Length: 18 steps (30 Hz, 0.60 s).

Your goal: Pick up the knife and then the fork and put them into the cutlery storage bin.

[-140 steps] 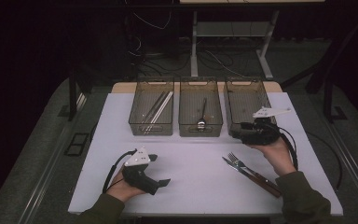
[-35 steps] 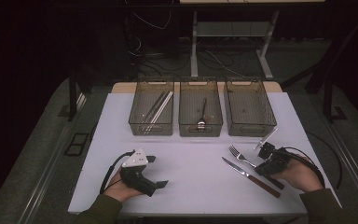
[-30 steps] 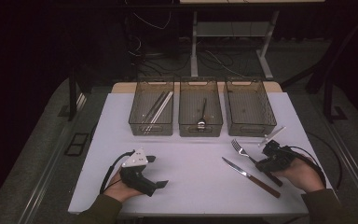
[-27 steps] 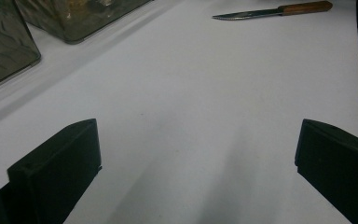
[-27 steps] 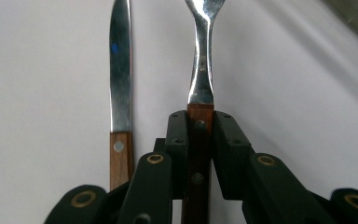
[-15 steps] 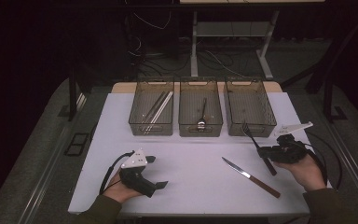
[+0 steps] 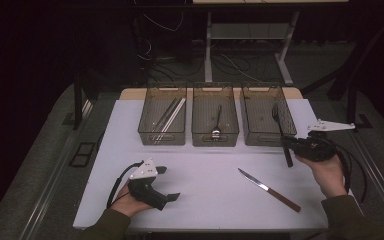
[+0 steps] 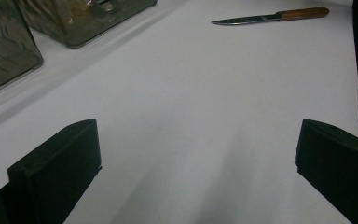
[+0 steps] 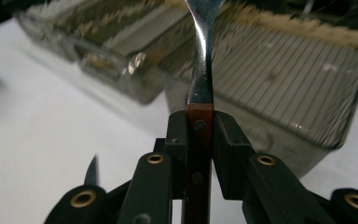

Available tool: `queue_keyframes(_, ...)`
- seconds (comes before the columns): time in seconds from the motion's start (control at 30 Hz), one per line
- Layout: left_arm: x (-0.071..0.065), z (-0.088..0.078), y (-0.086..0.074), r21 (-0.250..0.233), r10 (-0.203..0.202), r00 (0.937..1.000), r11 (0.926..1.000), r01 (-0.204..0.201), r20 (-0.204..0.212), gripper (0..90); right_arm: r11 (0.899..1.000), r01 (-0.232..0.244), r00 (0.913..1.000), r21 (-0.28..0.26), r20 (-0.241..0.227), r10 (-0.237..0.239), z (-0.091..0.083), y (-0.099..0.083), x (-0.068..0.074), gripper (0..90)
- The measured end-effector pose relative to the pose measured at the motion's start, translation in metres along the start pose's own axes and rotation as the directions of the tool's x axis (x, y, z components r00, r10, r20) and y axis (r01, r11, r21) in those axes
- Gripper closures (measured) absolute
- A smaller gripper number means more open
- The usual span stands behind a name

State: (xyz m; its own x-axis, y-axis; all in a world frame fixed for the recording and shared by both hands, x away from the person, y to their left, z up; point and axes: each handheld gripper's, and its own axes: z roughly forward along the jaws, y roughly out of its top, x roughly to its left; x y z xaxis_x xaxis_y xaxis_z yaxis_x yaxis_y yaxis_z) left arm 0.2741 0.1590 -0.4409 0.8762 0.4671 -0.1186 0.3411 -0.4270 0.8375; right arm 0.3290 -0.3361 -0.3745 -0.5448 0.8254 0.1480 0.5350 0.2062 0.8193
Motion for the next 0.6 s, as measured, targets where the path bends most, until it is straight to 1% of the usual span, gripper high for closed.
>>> queue_keyframes(0.2,0.000,0.000,0.000,-0.001,0.002,1.0000,1.0000,-0.002,0.000,0.0,0.996,-0.030,0.9988,-0.078,0.038,0.033,0.004,0.016,-0.006,77.6)
queue_keyframes(0.33,0.000,0.000,0.000,-0.002,0.003,1.0000,1.0000,-0.003,0.001,0.0,0.988,-0.066,0.9949,-0.137,0.067,0.075,0.007,0.028,-0.011,77.6)
queue_keyframes(0.37,0.000,0.000,0.000,-0.002,0.003,1.0000,1.0000,-0.003,0.002,0.0,0.987,-0.067,0.9939,-0.147,0.077,0.079,0.009,0.032,-0.012,77.6)
queue_keyframes(0.4,0.000,0.000,0.000,-0.002,0.003,1.0000,1.0000,-0.003,0.003,0.0,0.986,-0.067,0.9935,-0.152,0.081,0.080,0.011,0.035,-0.013,77.6)
queue_keyframes(0.47,-0.001,0.000,0.000,-0.002,0.004,1.0000,1.0000,-0.004,0.004,0.0,0.985,-0.063,0.9911,-0.160,0.106,0.081,0.014,0.043,-0.015,77.6)
queue_keyframes(0.6,-0.001,0.000,0.000,-0.008,-0.001,1.0000,1.0000,0.001,0.006,0.0,0.983,-0.070,0.9867,-0.169,0.133,0.093,0.022,0.056,-0.020,77.5)
